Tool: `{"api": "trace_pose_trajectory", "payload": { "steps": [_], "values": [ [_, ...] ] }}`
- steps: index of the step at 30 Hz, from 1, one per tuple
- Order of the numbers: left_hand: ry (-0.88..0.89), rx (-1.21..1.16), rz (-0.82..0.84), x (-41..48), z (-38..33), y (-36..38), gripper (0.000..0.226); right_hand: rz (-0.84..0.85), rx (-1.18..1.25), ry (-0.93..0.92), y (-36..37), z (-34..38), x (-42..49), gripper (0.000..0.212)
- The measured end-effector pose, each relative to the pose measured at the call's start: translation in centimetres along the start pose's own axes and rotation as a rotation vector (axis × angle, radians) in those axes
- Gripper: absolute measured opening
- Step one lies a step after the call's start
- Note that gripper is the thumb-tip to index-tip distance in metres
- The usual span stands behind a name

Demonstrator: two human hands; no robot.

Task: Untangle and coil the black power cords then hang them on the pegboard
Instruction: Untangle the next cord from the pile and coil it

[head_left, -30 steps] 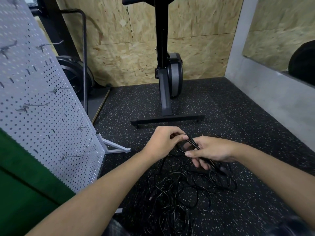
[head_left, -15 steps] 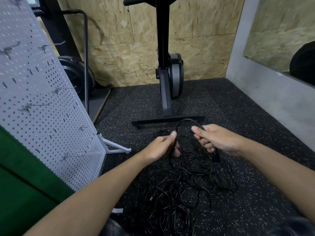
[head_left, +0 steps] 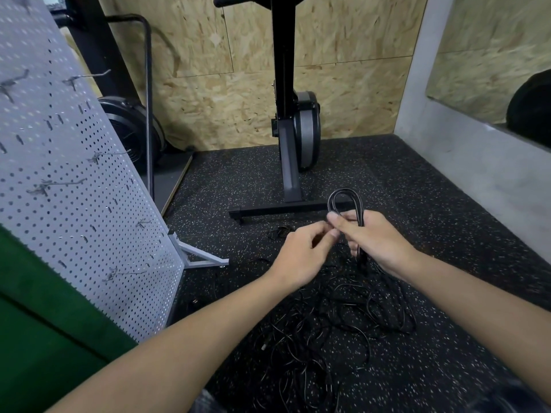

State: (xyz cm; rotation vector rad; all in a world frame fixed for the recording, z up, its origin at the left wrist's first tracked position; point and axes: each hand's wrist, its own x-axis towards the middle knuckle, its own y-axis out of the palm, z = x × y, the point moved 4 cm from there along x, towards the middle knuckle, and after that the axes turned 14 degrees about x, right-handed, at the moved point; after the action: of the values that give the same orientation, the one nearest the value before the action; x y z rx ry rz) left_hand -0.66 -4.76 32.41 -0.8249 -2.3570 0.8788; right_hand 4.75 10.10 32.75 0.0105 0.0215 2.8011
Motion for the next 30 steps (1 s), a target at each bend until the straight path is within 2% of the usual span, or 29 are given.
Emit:
{"api": "trace_pose_trajectory", "payload": {
  "steps": [3, 9, 12, 15, 18, 20, 25, 28, 30],
  "values": [
    [0.036, 0.022, 0.047, -0.2, -0.7, 0.5, 0.023, -0.029, 0.020, -0.041, 0.0, 0.1, -0.1, 0.027],
    [0.078, 0.092, 0.376, -0.7, 0.5, 2.9, 0.013, -0.166, -0.087, -0.040, -1.0, 0.4, 0.0, 0.028],
    [0.037, 0.214, 0.506, -1.1, 3.7, 4.0, 0.014, -0.169, 0.006, -0.018, -1.4, 0.9, 0.2, 0.030],
    [-0.045, 0.202, 0.566, -1.3, 6.3, 4.2, 0.023, -0.103, 0.132, 0.015, -1.0, 1.5, -0.4, 0.033],
    [-0.064, 0.249, 0.565, -1.0, 7.0, 3.8, 0.029, -0.092, 0.234, 0.020, -0.7, 1.5, -0.3, 0.036],
    [-0.062, 0.285, 0.564, -0.9, 7.1, 3.6, 0.029, -0.126, 0.211, -0.013, -1.1, 1.5, 0.0, 0.033],
    [0.065, 0.496, 0.428, 0.2, 6.0, 2.1, 0.032, -0.249, -0.220, -0.076, -2.7, 2.3, -0.1, 0.041],
    [0.168, 0.530, 0.234, 0.9, 4.7, 0.3, 0.036, -0.234, -0.352, -0.054, -3.2, 3.1, -0.4, 0.036],
    [0.236, 0.490, 0.150, 1.1, 4.1, -0.2, 0.033, -0.166, -0.457, -0.044, -2.7, 3.5, -0.9, 0.033]
  ]
}}
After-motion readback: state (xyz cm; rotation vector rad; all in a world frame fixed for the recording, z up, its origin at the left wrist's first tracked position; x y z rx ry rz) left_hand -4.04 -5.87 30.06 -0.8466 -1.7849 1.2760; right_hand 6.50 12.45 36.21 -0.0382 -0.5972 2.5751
